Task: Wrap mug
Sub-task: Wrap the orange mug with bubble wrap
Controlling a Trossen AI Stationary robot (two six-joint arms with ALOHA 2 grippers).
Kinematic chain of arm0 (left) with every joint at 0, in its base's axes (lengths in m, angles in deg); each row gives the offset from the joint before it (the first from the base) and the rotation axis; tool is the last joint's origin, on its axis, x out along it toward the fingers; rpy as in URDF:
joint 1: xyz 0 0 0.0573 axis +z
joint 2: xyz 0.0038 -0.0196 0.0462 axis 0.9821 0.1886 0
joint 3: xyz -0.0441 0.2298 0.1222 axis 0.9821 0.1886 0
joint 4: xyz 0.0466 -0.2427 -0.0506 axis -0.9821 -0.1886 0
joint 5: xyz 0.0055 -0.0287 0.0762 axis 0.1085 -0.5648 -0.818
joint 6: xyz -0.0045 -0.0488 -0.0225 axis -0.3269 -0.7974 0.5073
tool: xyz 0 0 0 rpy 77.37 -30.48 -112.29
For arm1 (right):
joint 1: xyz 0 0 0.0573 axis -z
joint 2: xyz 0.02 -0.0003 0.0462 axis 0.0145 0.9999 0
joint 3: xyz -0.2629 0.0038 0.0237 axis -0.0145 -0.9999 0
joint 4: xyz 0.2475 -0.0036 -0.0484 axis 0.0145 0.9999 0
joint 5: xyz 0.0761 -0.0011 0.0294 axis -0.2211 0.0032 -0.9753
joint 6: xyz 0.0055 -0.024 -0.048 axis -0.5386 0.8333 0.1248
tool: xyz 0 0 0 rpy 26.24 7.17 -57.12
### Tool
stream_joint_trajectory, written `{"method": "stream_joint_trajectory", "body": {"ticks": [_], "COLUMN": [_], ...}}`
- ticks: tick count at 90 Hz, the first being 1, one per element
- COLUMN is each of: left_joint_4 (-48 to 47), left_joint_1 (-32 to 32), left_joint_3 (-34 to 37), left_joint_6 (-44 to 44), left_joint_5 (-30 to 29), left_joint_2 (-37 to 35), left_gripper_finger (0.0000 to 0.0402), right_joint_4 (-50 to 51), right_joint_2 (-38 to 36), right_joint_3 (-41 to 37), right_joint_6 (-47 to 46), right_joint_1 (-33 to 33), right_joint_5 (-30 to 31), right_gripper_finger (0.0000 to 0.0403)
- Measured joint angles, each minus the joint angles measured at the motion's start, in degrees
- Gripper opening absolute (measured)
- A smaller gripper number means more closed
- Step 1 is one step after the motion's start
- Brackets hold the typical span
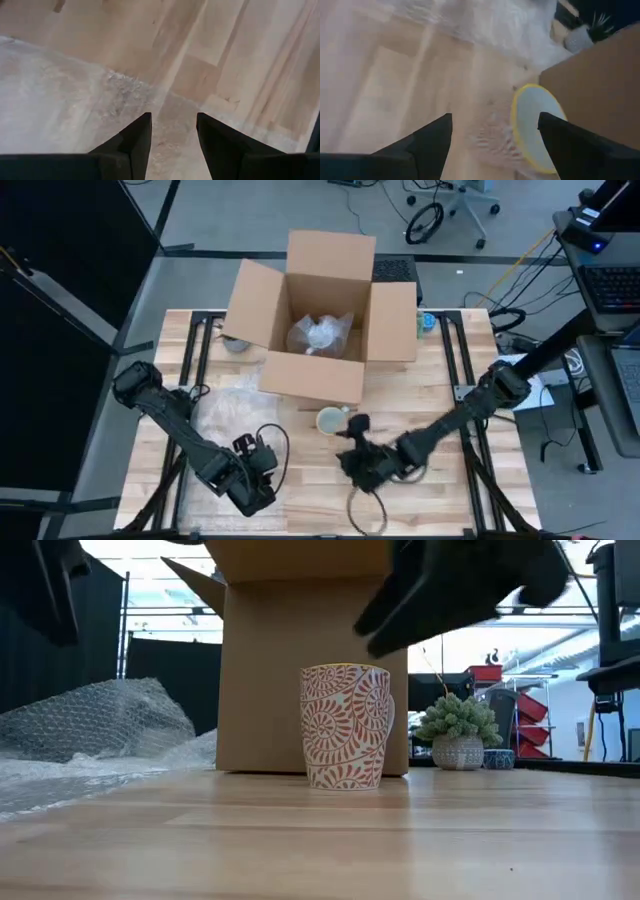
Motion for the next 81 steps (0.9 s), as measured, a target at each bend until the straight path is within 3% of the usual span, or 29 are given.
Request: {"method": "stream_joint_trajectory", "body": {"ticks": [9,17,29,37,55,70,81], "left_joint_4": [0.4,0.3,-2.0,-4.0,-3.1,0.3,8.3], "left_joint_1": [0.0,-1.5,-3.4,-3.7,-5.9,-6.4,-5.0], "left_joint_3": [0.0,0.0,0.0,0.0,1.5,1.5,1.4], "left_joint_6": [0.7,2.9,0.2,-4.5,-10.3,-11.1,-10.2], "left_joint_5": [-0.7,-6.7,-9.5,-7.5,4.5,5.1,6.5], "left_joint_2": [1.7,3.4,4.5,4.5,4.5,4.9,7.8], "left_gripper_finger": [0.0145,0.0145,0.0145,0.0145,0.0145,0.0145,0.0145], "right_joint_4": [1.0,1.7,4.3,5.9,8.6,13.3,17.2], "right_joint_2": [0.0,0.0,0.1,0.1,0.0,0.2,-0.6], "right_joint_3": [0.0,0.0,0.0,0.0,0.2,0.0,0.0], "right_joint_6": [-0.7,-0.3,1.0,1.0,-3.9,-5.6,-8.2], "right_joint_1": [3.4,5.4,7.3,8.4,10.9,11.0,9.0], "right_joint_5": [-7.9,-15.1,-16.1,-17.0,-20.0,-23.9,-23.7], "right_gripper_finger": [0.0269,0.0250,0.0214,0.0187,0.0100,0.0017,0.0012]}}
